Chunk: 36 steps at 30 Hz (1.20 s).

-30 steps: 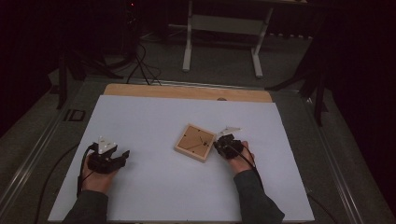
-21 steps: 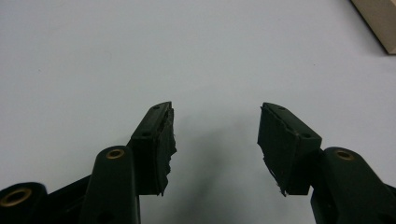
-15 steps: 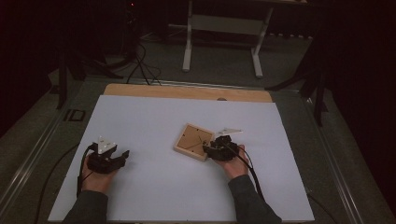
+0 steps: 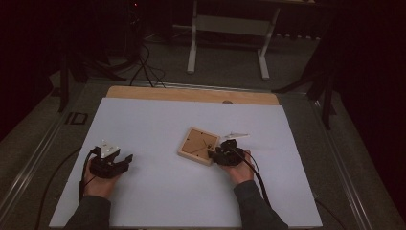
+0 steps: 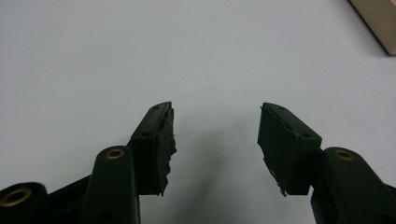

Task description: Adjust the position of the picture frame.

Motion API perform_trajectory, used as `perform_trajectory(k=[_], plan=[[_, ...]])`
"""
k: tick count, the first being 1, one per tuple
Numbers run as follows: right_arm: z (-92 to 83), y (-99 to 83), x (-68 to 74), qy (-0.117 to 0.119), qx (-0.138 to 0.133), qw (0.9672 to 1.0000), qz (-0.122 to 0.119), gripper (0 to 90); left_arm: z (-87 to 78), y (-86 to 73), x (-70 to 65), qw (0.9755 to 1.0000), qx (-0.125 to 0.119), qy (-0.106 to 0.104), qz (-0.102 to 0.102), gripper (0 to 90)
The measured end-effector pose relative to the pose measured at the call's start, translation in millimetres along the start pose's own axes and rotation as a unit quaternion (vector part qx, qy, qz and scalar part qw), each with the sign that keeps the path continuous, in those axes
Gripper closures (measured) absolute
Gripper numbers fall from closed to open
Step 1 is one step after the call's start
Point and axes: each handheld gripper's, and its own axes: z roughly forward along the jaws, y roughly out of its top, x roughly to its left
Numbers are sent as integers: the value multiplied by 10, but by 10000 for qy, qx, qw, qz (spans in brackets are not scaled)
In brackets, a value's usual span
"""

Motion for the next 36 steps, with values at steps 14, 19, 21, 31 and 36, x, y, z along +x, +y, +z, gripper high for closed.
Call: perform_trajectory(k=[14,19,21,31,36], plan=[[47,85,74,-147,89,9996,-220,701,1,1,-2,10000,-5,-7,12,454],[45,96,94,-181,136,9992,-318,711,7,2,-9,10000,-4,-6,25,454],[50,96,105,-192,119,9993,-297,715,9,3,-14,10000,10,-5,48,454],[94,101,174,-158,51,9995,-260,718,5,3,-8,10000,-1,-12,25,454],[106,108,168,-178,22,9995,-265,724,1,4,-8,10000,-11,-13,26,454]])
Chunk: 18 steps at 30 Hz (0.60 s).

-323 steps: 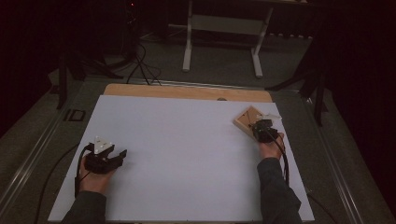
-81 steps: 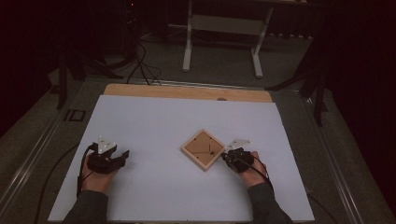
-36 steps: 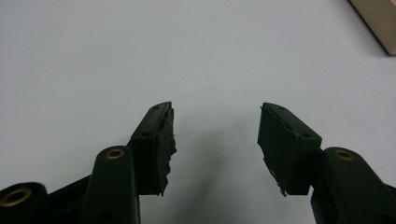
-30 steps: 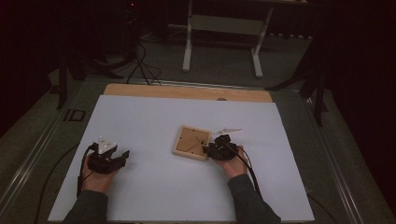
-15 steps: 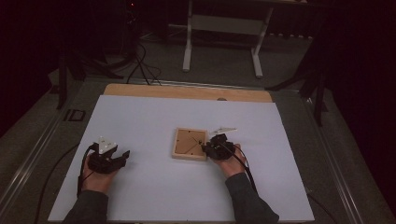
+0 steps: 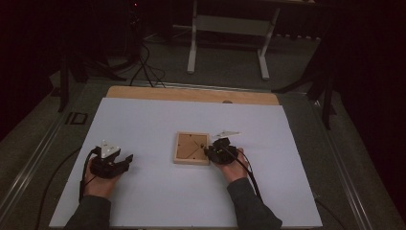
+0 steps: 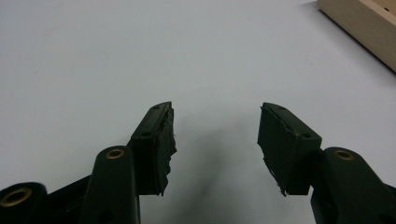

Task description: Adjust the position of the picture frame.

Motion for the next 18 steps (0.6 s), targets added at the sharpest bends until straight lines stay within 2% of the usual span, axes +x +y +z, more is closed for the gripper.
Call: perform_trajectory(k=[9,18], plan=[[-3,1,20,-63,-5,9999,-95,716,-2,1,9,10000,-6,0,-6,454],[-121,6,54,-65,-159,9992,-364,624,-8,1,7,10000,-31,-5,-19,454]])
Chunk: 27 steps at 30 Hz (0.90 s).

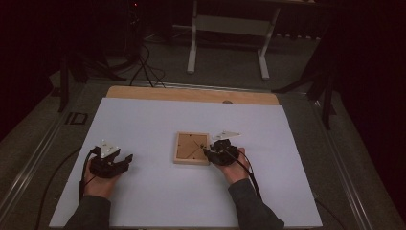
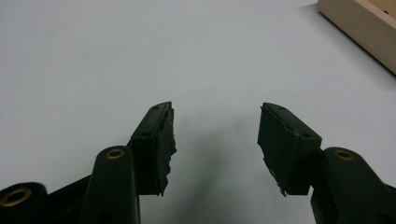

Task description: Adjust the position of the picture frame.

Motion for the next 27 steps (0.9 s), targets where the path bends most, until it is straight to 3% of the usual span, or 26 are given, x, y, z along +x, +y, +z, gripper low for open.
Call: perform_trajectory(k=[5,12,22,27], plan=[[-70,-9,27,-60,30,9997,-219,577,-3,-1,-2,10000,-5,5,-2,454],[-147,-72,60,43,29,9989,-456,542,2,-2,4,10000,15,16,7,454],[-384,-235,15,-87,-56,9989,-458,508,4,-2,-6,10000,29,5,21,452],[-421,-311,-29,-118,-143,9989,-427,500,7,-2,-3,10000,33,3,13,452]])
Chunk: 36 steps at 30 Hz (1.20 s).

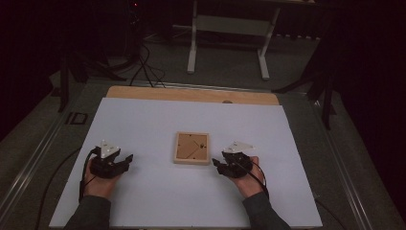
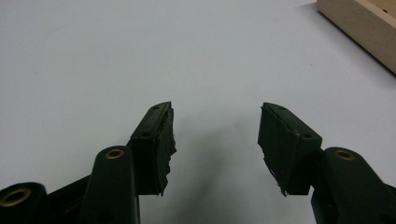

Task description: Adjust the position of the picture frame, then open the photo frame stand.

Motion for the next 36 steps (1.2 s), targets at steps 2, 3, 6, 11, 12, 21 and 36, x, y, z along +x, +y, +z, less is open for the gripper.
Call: perform_trajectory(k=[2,3,6,11,12,21,36], plan=[[8,-25,-11,-5,27,10000,20,498,-2,2,0,10000,-15,-4,-4,452],[11,-33,-16,2,35,10000,31,495,-5,3,1,10000,-14,0,5,452],[5,-51,-33,-1,31,10000,60,491,-9,-1,2,10000,-21,-3,-1,452],[-4,-73,-62,-71,-31,10000,53,488,-26,-4,3,10000,-37,-16,-5,451],[-3,-80,-66,-99,-30,9999,34,488,-29,-3,3,10000,-43,-16,-7,451],[21,-143,-70,-196,16,9998,-42,483,-31,0,-17,10000,-44,-54,16,450],[11,-161,-50,-313,-81,9993,-188,480,-90,24,-149,9994,-115,-306,64,451]])
